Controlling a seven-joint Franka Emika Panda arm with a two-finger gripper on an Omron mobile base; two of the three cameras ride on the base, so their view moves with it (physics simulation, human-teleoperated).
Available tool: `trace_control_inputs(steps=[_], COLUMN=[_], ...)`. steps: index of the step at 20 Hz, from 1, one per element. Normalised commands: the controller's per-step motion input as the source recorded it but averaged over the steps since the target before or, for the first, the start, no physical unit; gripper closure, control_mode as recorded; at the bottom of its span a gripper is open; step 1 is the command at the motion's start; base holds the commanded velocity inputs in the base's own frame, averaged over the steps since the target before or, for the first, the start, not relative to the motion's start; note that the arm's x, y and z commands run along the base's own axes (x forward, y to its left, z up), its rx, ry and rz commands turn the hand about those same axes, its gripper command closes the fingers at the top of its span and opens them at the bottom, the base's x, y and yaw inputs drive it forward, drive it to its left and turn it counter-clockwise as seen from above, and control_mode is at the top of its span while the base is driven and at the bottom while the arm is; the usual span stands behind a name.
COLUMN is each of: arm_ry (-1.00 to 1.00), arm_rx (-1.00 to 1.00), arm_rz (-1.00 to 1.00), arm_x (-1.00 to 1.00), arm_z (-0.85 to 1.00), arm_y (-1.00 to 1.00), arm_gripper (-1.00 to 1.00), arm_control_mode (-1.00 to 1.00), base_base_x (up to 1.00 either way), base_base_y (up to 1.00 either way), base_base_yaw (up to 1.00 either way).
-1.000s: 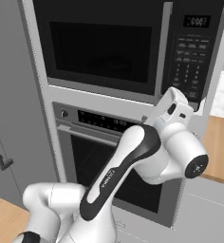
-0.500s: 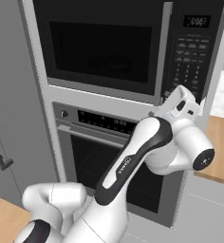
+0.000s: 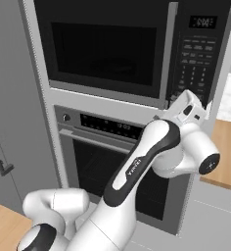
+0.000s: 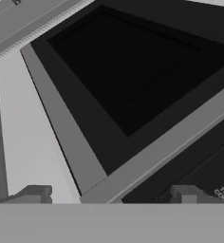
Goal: Pick the lemon wedge from the sink and place it in the bowl. Then pick the bowl and place it in the microwave. Then close the microwave door and press the start button.
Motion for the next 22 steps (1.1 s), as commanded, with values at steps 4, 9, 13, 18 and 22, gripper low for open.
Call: trace_control_inputs(steps=[4, 9, 13, 18, 22], arm_ry=[0.00, 0.00, 0.00, 0.00, 0.00], arm_rx=[0.03, 0.03, 0.03, 0.04, 0.05], arm_rz=[0.00, 0.00, 0.01, 0.02, 0.05], arm_x=[0.25, 0.16, 0.06, 0.07, 0.11], arm_z=[0.00, -0.09, -0.10, -0.03, 0.00], arm_y=[0.00, 0.00, -0.06, -0.09, -0.16], arm_gripper=[-1.00, -1.00, -1.00, -1.00, -1.00], arm_control_mode=[-1.00, -1.00, -1.00, -1.00, -1.00], base_base_x=[0.00, 0.00, 0.00, 0.00, 0.00], base_base_y=[0.00, 0.00, 0.00, 0.00, 0.00], base_base_yaw=[0.00, 0.00, 0.00, 0.00, 0.00])
